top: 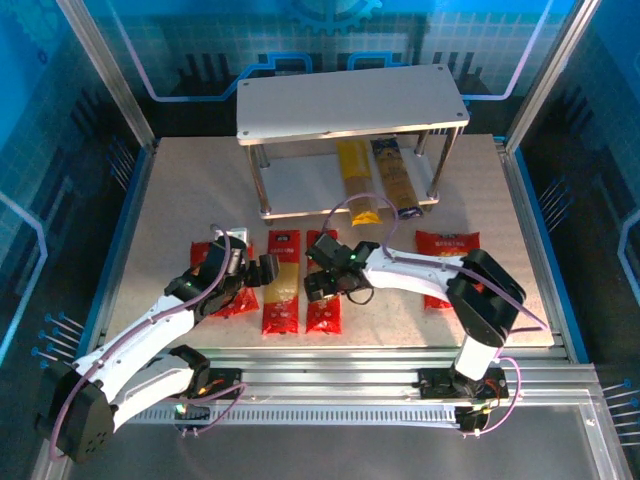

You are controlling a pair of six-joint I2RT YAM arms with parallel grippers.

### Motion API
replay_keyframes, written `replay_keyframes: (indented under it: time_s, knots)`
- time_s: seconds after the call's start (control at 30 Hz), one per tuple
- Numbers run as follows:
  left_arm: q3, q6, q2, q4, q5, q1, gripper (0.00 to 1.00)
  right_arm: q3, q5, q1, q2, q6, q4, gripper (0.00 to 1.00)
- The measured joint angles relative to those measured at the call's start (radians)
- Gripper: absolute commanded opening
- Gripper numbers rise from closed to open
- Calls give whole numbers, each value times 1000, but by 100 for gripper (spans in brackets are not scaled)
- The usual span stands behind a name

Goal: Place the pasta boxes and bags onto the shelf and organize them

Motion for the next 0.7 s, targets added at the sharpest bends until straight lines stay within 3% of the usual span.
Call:
replay_keyframes:
  time_s: [0.5, 0.63, 0.7]
  knots:
    - [0, 2, 5, 2, -8, -1, 89, 103, -33, 9, 157, 32, -13, 99]
    - [0, 7, 18, 2, -8, -1, 89, 119, -27, 10, 167, 34, -37, 92]
    - [0, 8, 20, 3, -8, -1, 89, 121, -22, 10, 168, 34, -42, 83]
